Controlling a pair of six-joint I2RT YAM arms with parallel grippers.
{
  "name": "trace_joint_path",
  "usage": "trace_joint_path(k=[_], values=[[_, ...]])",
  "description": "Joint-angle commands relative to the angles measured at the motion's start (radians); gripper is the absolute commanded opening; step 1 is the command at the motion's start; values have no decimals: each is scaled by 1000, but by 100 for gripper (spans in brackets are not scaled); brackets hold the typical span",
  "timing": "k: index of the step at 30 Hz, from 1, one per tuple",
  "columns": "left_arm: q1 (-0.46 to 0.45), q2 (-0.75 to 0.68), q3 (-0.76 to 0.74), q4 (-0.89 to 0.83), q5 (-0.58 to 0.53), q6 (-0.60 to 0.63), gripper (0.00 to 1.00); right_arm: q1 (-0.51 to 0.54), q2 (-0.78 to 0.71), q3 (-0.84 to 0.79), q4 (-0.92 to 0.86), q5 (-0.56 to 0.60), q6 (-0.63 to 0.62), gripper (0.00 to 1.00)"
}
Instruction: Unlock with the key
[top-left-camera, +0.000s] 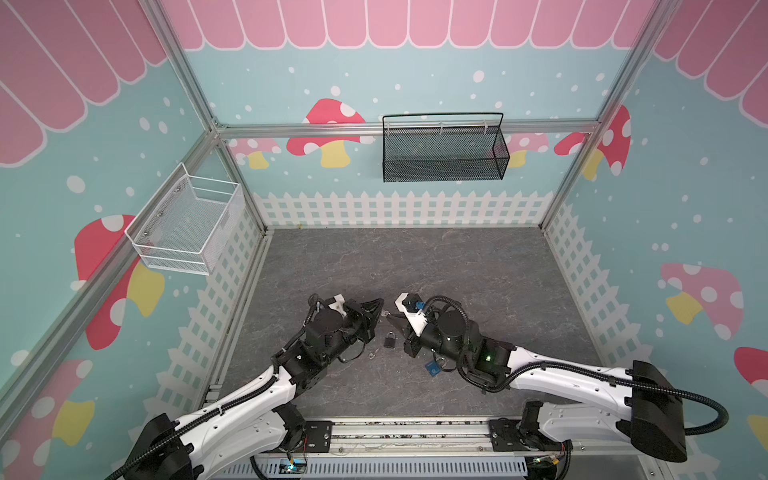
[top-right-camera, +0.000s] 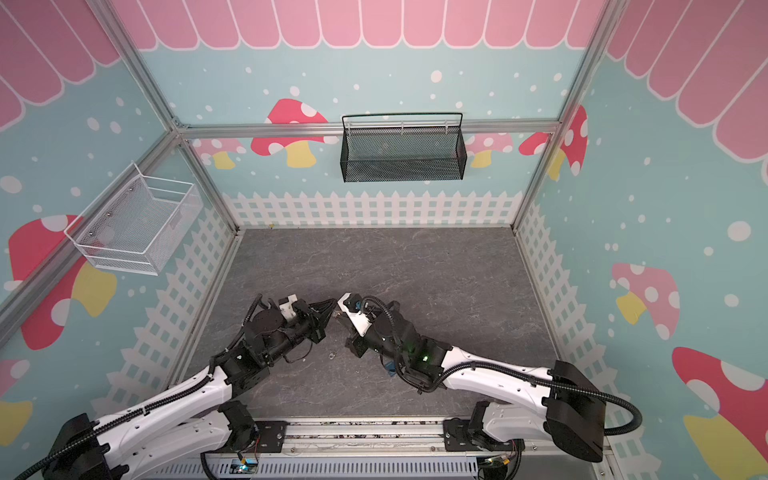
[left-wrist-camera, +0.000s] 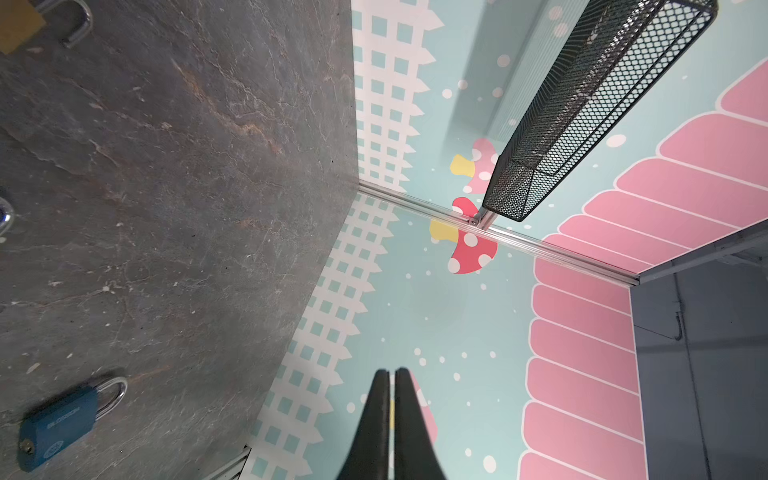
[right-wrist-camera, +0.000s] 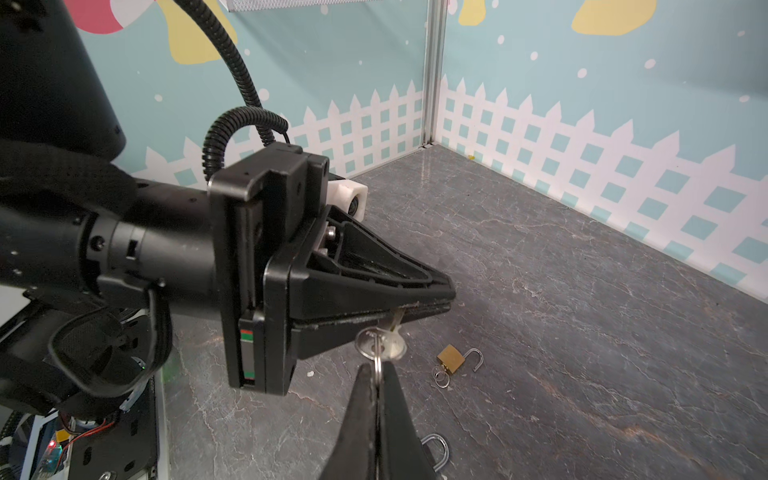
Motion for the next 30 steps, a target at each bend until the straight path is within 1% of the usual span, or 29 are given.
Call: trace_joint_path(k=[1,6,9,11,13,17,19,21,22,23,25,28,30], values=[[-1,-12,17,-45,-13,14,0,-6,-13,12,10,23,-25,0],[2,-11,19,-34,-22,51,0,-7,-27,27,-12,29,-19,0],[7,-9,37,-39,-33,116,0,-9,-43,39,-35,27,-20,13],[10,-7,49,-41,-37,163,0,-10,-59,41,-47,27,-11,24],[13,-5,57,-41,-42,189,0,-15,-76,48,-61,3,3,34],[25,16,60,22,-19,270,0,-27,-110,67,-103,-62,35,45],[39,32,62,51,8,302,0,-53,-124,79,-118,-130,75,49],[52,51,66,98,38,359,0,-98,-126,102,-131,-264,130,57],[61,60,73,109,55,385,0,-132,-119,114,-136,-351,167,58],[68,71,76,130,71,418,0,-164,-109,125,-137,-427,208,59],[77,86,80,171,94,479,0,-222,-95,132,-137,-533,287,59],[84,96,84,224,118,570,0,-304,-83,134,-125,-656,396,59],[83,95,98,225,132,635,0,-336,-66,142,-123,-728,436,59]])
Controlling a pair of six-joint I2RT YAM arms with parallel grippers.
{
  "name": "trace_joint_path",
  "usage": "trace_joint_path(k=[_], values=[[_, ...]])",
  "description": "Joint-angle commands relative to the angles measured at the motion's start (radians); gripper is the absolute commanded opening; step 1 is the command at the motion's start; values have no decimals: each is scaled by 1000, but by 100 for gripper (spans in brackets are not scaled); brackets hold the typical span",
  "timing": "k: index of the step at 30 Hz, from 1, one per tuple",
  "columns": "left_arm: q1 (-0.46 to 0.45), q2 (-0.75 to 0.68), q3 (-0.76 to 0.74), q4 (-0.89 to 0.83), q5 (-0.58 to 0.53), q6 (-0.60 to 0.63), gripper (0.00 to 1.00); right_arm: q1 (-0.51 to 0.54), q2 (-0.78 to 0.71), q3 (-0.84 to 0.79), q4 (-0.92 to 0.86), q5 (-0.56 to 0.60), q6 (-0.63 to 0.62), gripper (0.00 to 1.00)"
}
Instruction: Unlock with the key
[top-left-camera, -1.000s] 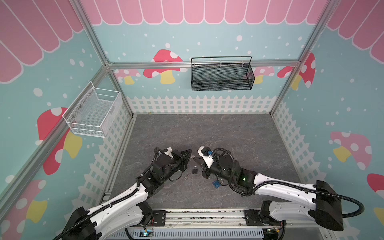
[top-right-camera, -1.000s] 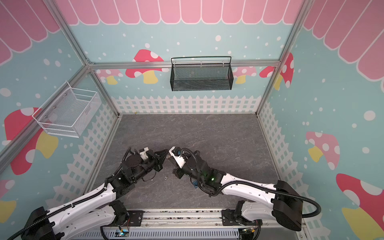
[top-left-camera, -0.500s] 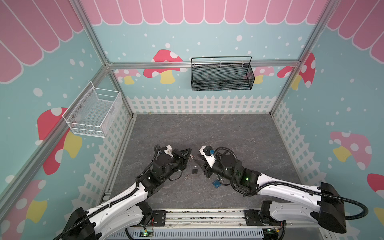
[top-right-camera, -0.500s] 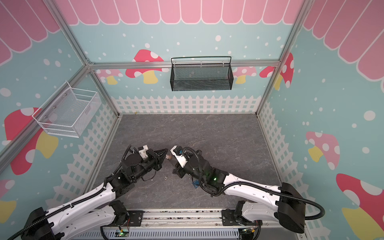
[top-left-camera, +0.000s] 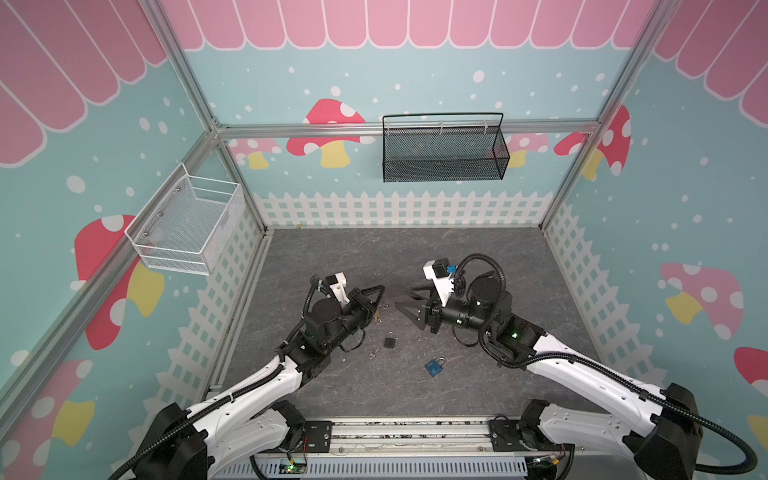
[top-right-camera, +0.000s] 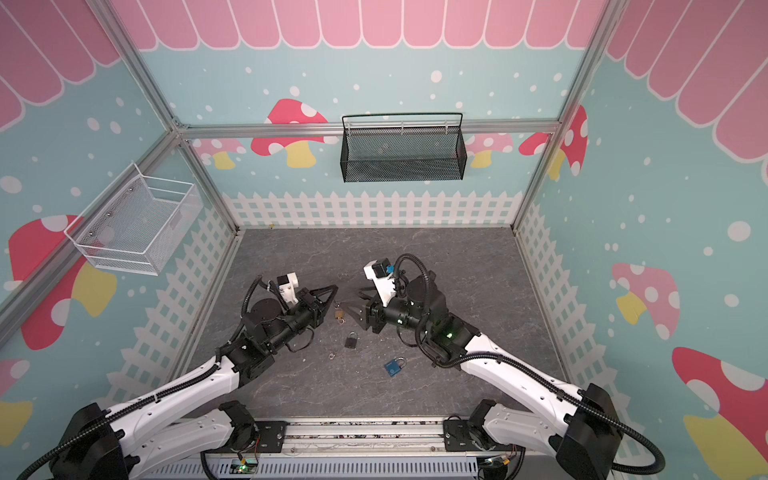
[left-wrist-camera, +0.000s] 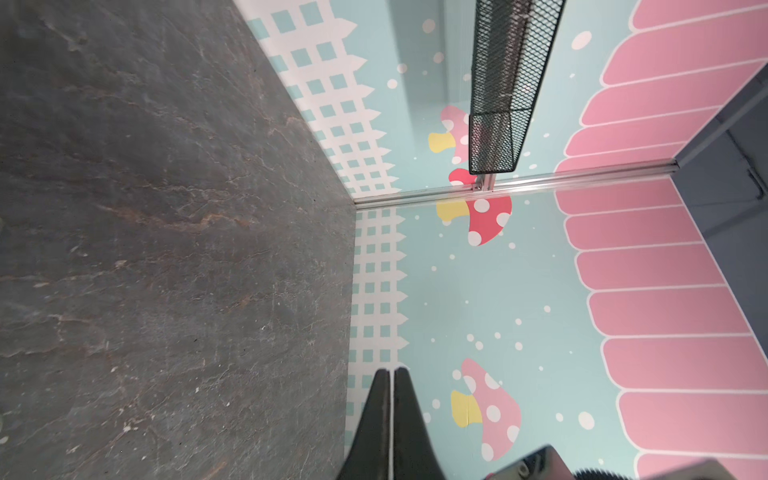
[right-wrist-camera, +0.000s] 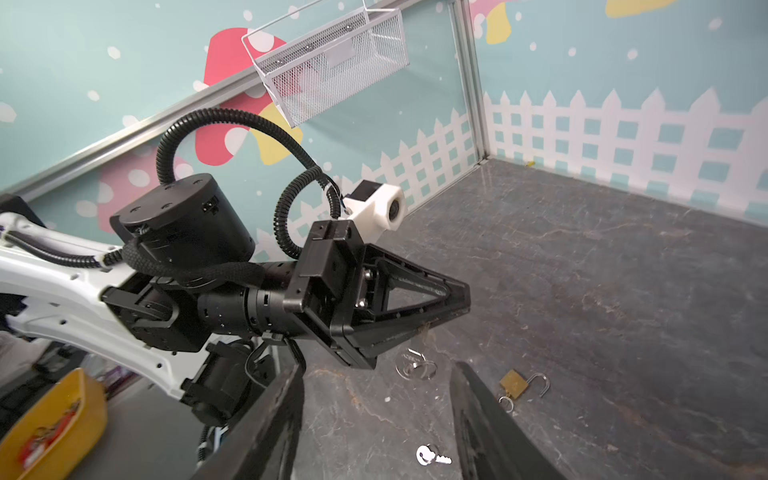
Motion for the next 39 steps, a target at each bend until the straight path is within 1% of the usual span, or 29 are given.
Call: trace_joint_path(k=[1,3,8,12,15,20,25,28,35,39], values=[[5,2,54,65,49,186,0,-42,34,34,4,-232,140,59],[5,1,71,37,57,237,0,-53,62,41,16,-266,167,59],[4,-3,69,76,77,351,0,-97,119,57,62,-313,207,59],[4,-4,54,136,89,374,0,-113,169,83,90,-351,227,58],[4,2,64,133,102,395,0,-114,190,80,146,-387,260,56],[3,9,56,165,87,399,0,-114,228,62,252,-438,350,52],[3,21,48,213,92,387,0,-114,254,51,315,-459,398,46],[2,25,49,213,87,392,0,-114,268,41,358,-474,425,42],[1,24,50,214,85,391,0,-114,278,27,375,-462,437,31],[0,26,49,215,82,390,0,-114,275,26,385,-453,444,26]])
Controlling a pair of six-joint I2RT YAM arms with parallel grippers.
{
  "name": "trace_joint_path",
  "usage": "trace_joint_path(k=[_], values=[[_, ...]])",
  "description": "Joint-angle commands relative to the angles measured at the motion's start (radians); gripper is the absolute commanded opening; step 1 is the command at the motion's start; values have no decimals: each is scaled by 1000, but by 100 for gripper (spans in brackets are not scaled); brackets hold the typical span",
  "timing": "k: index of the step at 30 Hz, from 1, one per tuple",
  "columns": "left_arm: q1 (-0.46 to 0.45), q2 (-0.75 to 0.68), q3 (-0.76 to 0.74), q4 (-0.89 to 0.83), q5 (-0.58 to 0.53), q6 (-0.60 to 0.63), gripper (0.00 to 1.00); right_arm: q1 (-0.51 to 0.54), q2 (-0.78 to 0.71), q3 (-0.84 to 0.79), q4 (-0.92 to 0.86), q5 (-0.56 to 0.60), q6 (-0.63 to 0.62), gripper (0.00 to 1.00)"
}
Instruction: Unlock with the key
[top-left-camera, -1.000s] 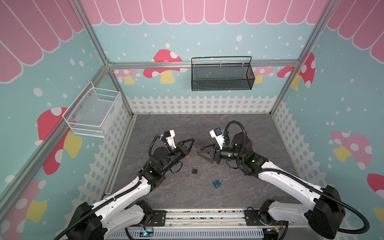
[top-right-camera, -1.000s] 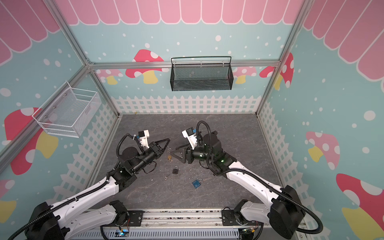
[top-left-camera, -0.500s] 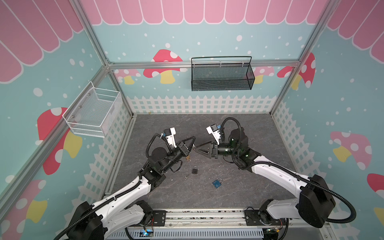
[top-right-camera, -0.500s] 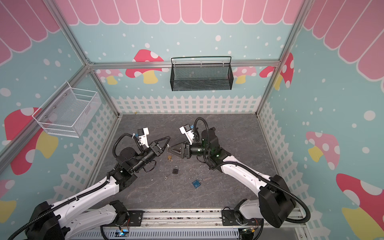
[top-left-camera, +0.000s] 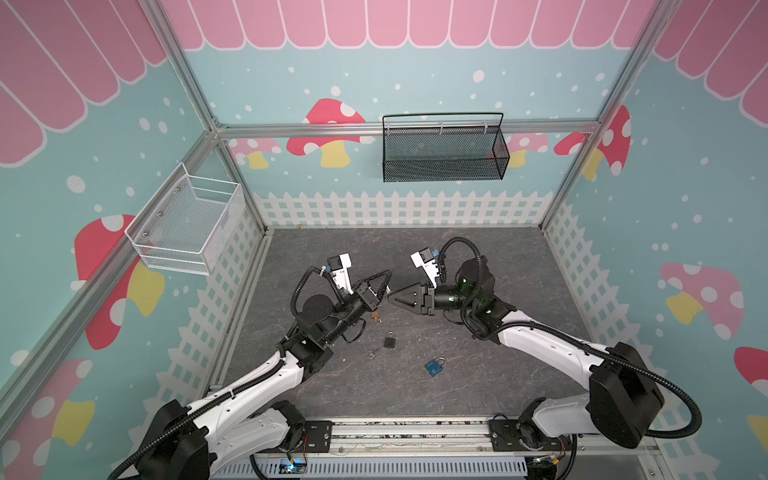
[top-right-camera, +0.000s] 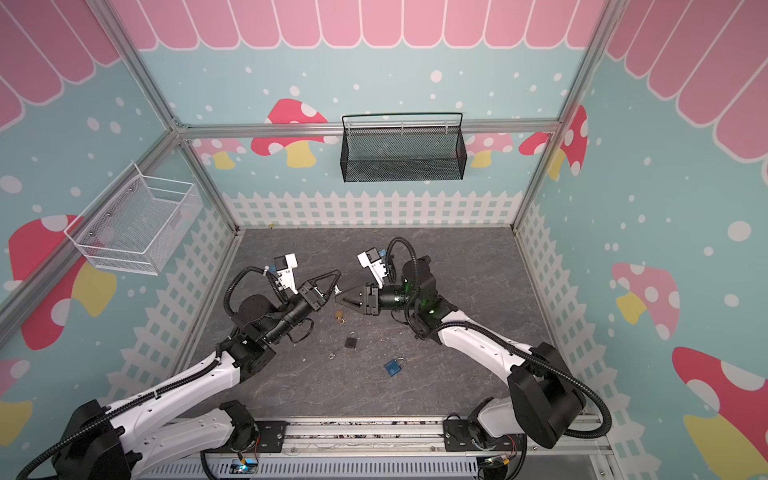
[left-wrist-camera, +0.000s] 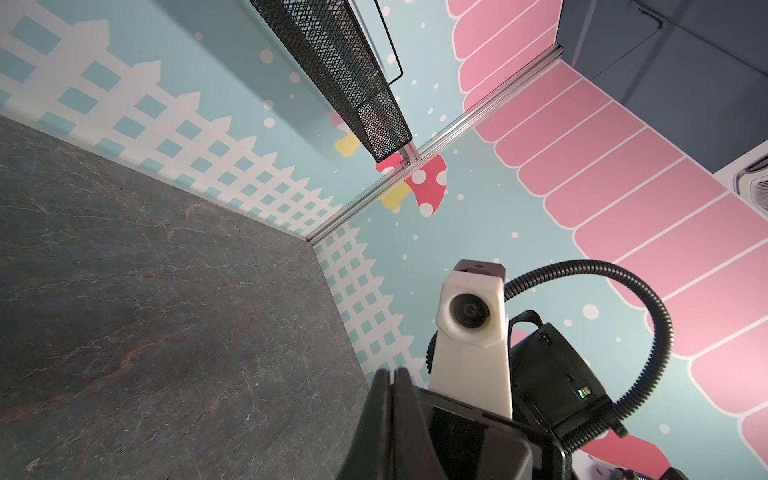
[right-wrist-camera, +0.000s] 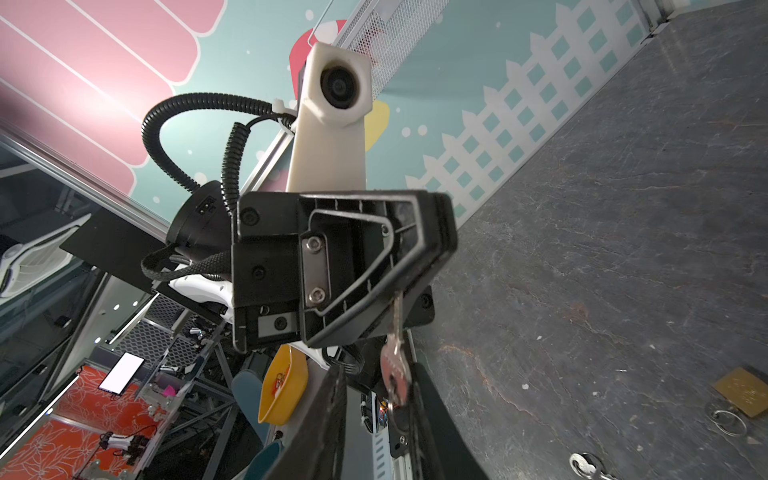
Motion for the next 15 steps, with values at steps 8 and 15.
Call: trace_joint_path(k=[8,15], values=[[-10,-3,2,22,-3,18,0,-1,20,-10,59,-12,31,24],[-20,-16,8,5,-5,24,0,-1,21,-12,65,0,30,20]])
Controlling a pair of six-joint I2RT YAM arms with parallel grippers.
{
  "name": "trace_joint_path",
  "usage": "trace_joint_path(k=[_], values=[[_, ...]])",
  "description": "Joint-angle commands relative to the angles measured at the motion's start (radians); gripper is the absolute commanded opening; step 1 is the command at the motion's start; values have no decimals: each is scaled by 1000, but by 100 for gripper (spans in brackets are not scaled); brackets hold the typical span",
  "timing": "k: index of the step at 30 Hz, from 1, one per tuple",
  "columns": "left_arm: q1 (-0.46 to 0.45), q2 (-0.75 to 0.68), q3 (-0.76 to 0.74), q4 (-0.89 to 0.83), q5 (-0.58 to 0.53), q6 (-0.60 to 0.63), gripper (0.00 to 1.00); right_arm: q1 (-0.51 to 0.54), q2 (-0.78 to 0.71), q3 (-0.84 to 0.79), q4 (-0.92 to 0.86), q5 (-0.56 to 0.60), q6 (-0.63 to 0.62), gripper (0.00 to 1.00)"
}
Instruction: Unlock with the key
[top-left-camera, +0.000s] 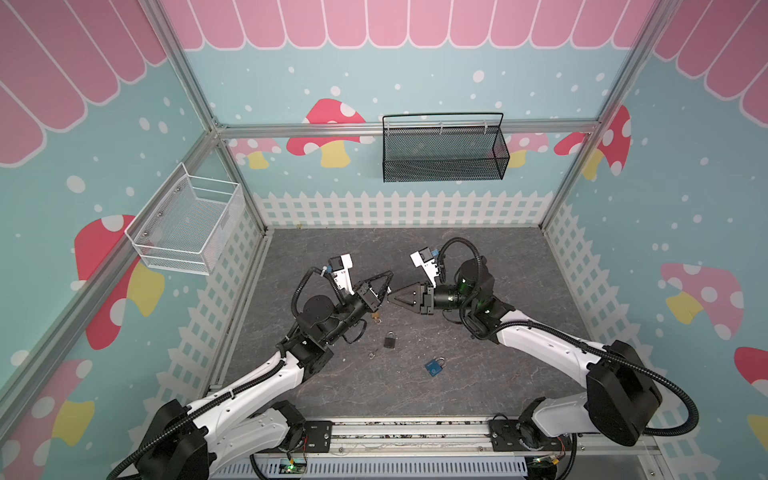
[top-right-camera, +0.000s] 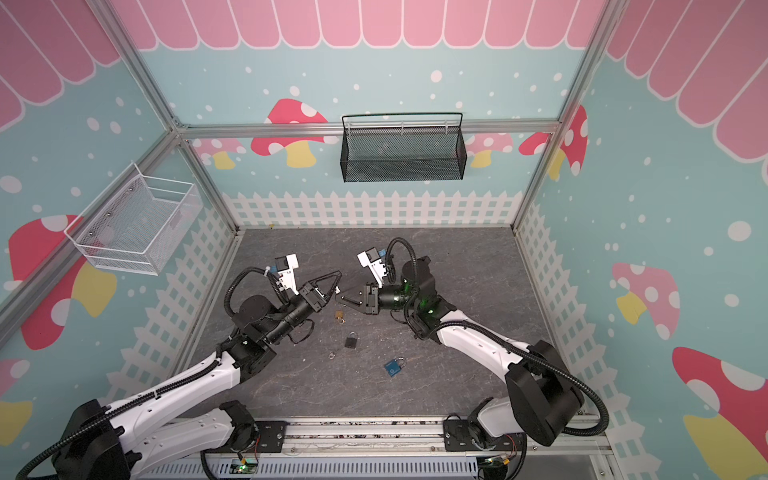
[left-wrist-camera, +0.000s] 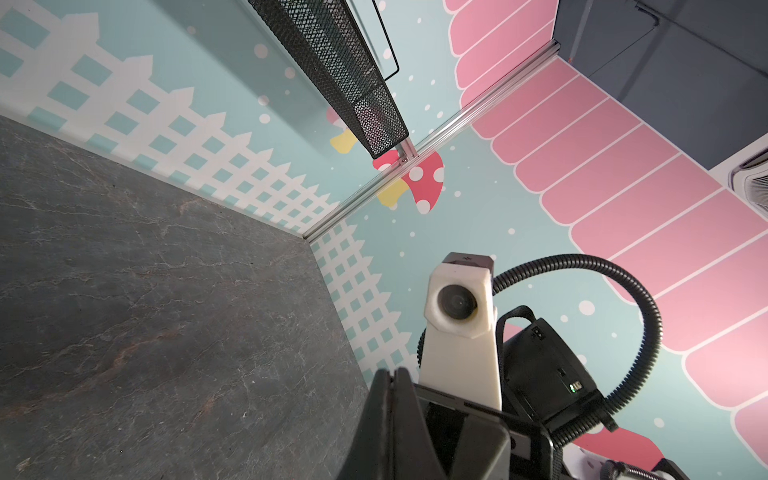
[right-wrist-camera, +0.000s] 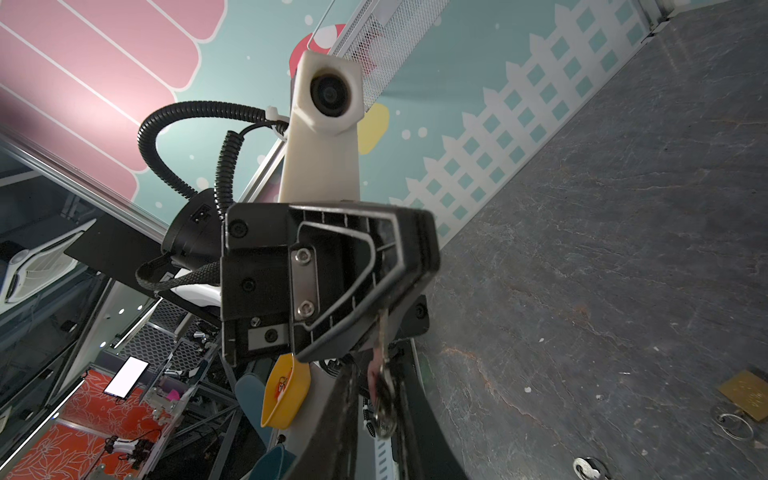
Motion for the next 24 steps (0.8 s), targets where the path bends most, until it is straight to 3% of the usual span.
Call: trace_joint_path(k=[1,13,20,24], values=[[-6,-17,9,0,-4,24,0,-1,9,-10,38,-1,10,19],[-9,-44,7,-31,-30,49,0,-3,-1,-14,24,13,-1,3],[-9,-59,16,-71,-45,53,0,-5,-28,-4,-58,36,-58,0],[-8,-86,35,-171,-65,73,25,-18,-59,-15,-135,54,-101,0]])
